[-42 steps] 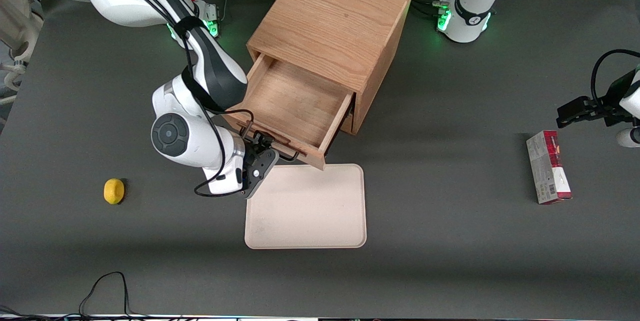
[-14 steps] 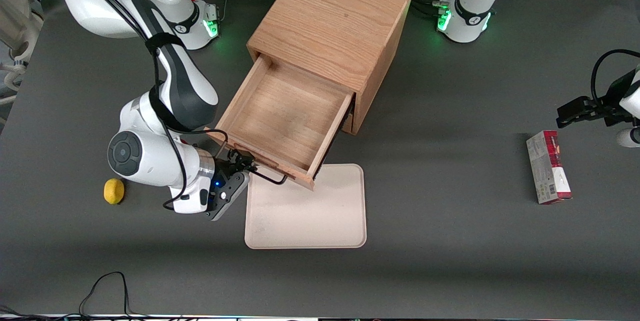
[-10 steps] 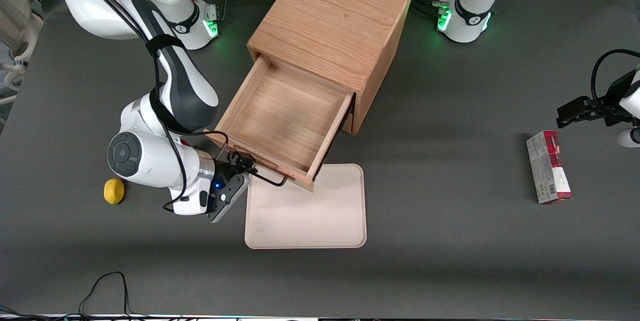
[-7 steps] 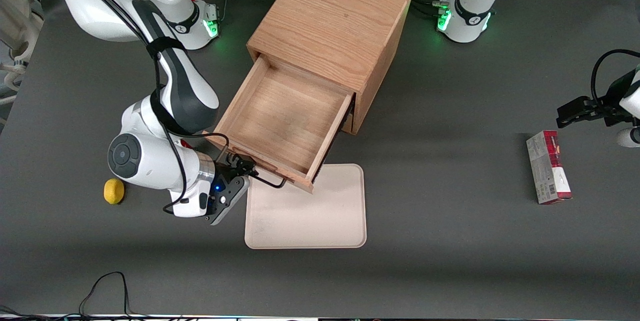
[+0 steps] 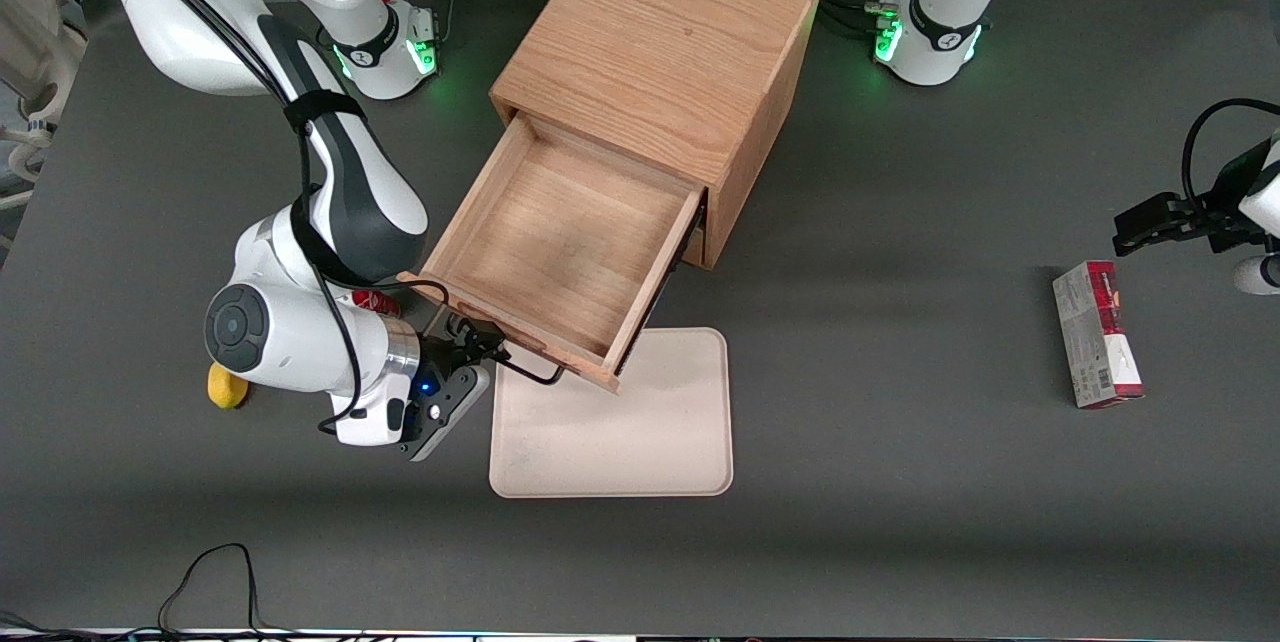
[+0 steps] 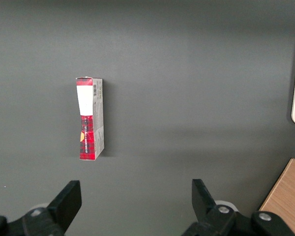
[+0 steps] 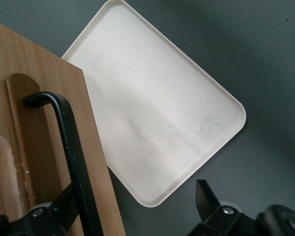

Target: Open upper drawer

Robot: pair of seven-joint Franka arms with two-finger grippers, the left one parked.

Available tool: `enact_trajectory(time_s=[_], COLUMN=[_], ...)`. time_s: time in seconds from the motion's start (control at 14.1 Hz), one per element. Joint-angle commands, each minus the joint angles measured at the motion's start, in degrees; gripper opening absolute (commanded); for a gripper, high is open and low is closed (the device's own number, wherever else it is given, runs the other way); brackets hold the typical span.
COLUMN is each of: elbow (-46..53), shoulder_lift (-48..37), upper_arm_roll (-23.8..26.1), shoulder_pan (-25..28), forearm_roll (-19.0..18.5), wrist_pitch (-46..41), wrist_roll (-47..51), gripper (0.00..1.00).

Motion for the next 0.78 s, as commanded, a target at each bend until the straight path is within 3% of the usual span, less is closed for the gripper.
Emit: enact_trajectory(time_s=[0.0,0.71], elbow=[3.9,6.3], shoulder_lift=[2.2,1.4], upper_arm_roll=[0.2,0.1], shoulder_pan=[-1.5,-1.5], forearm_roll=[0.7,0.7], wrist_pitch=[0.7,-1.0], wrist_roll=[-1.4,-1.0], gripper=[1.0,1.0])
